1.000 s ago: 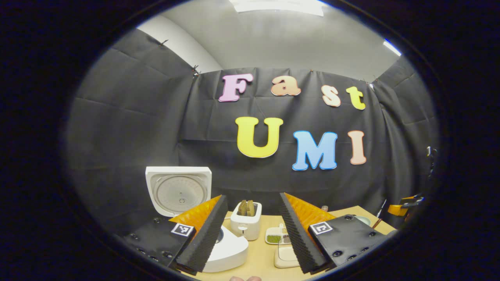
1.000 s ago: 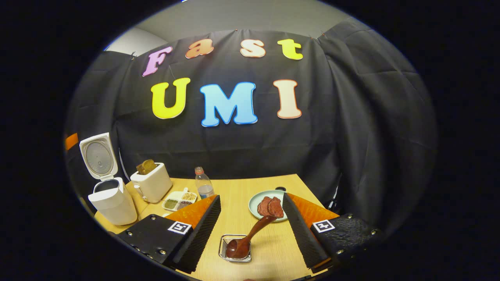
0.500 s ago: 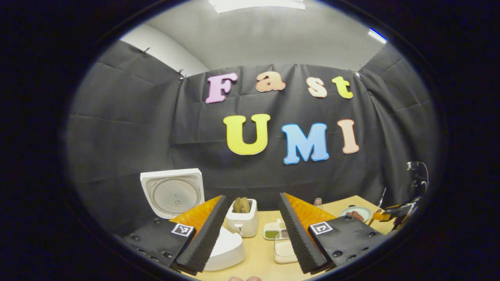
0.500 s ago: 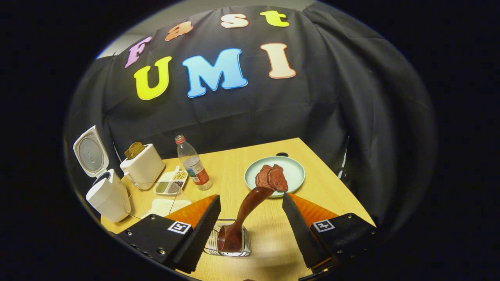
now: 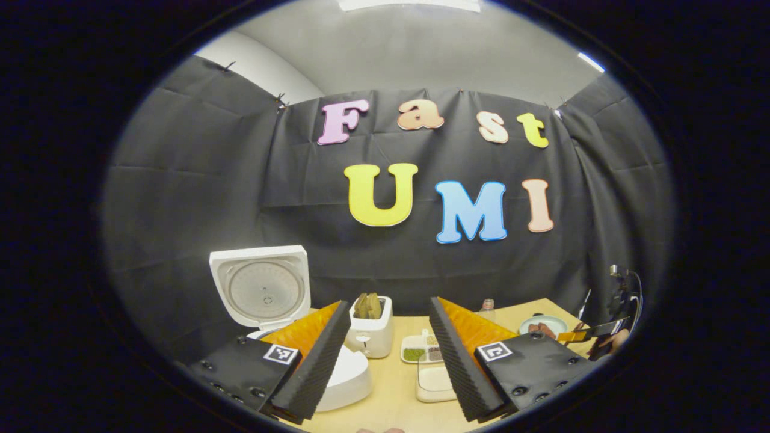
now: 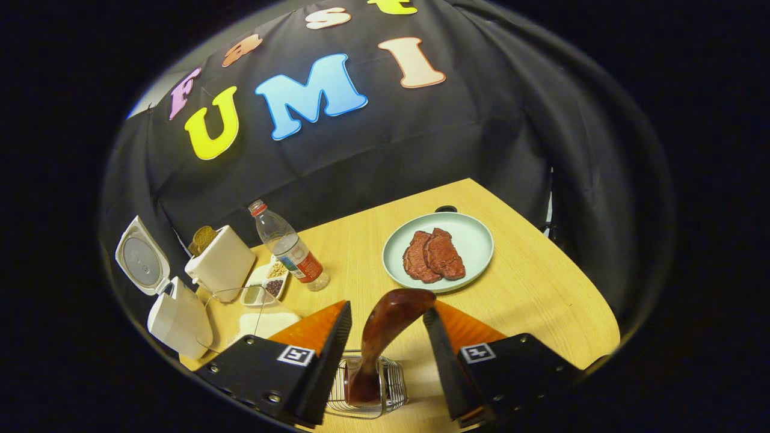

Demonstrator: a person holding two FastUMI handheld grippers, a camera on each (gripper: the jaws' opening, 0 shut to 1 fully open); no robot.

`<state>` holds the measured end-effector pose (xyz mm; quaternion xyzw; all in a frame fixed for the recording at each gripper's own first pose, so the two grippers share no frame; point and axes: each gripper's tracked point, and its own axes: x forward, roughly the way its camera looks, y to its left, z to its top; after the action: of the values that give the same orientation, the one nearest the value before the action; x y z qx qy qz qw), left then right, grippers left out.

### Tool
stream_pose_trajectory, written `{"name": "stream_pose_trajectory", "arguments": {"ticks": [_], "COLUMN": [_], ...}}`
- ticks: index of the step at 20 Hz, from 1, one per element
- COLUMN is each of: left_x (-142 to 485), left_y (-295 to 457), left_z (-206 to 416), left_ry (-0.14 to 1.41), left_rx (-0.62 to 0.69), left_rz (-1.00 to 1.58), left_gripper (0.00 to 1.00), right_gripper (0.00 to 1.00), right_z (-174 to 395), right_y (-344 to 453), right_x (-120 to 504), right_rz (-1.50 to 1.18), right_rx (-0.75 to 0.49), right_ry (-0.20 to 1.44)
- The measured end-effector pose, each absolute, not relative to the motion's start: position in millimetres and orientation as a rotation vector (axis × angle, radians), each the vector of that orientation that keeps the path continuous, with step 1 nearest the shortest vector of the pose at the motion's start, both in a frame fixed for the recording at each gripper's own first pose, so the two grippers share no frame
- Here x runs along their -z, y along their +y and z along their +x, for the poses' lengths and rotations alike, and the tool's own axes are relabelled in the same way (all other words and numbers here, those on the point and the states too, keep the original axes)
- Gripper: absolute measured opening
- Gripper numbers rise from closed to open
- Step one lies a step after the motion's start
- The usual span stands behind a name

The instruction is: Close the left gripper, press the button to open the rice cooker; take a wooden spoon from the chopstick holder with the right hand, scoop a spoonful of rice and pour it into the rice cooker, then put the wooden spoon back into the chopstick holder.

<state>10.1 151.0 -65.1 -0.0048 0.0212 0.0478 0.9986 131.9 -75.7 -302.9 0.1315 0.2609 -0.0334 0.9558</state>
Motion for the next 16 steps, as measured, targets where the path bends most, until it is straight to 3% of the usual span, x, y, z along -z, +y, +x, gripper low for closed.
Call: {"name": "stream_pose_trajectory", "arguments": {"ticks": [1,2,4,6,7,8,10,11,16], "left_x": [68,69,71,75,75,75,74,75,76], "left_y": [151,151,150,149,150,151,152,152,152], "left_z": [12,12,14,16,17,18,18,18,20], "left_ry": [0.047,0.052,0.060,0.067,0.065,0.061,0.056,0.054,0.037], "left_rx": [-0.094,-0.091,-0.082,-0.070,-0.067,-0.064,-0.059,-0.052,-0.008], "left_rz": [-0.001,0.005,0.010,0.005,0.000,-0.005,-0.006,-0.006,-0.010], "left_gripper": [0.89,0.89,0.92,0.96,0.96,0.93,0.89,0.96,0.89], "right_gripper": [0.66,0.40,0.35,0.16,0.16,0.07,0.07,0.07,0.07], "right_z": [130,130,124,121,116,115,109,107,100], "right_y": [-77,-75,-67,-58,-59,-54,-49,-48,-45], "right_x": [301,300,291,291,291,291,281,271,206], "right_rz": [0.266,0.280,0.309,0.348,0.358,0.356,0.338,0.340,0.343], "right_rx": [0.080,0.082,0.067,0.060,0.087,0.089,0.091,0.092,0.103], "right_ry": [0.519,0.518,0.510,0.518,0.519,0.521,0.514,0.500,0.396]}}
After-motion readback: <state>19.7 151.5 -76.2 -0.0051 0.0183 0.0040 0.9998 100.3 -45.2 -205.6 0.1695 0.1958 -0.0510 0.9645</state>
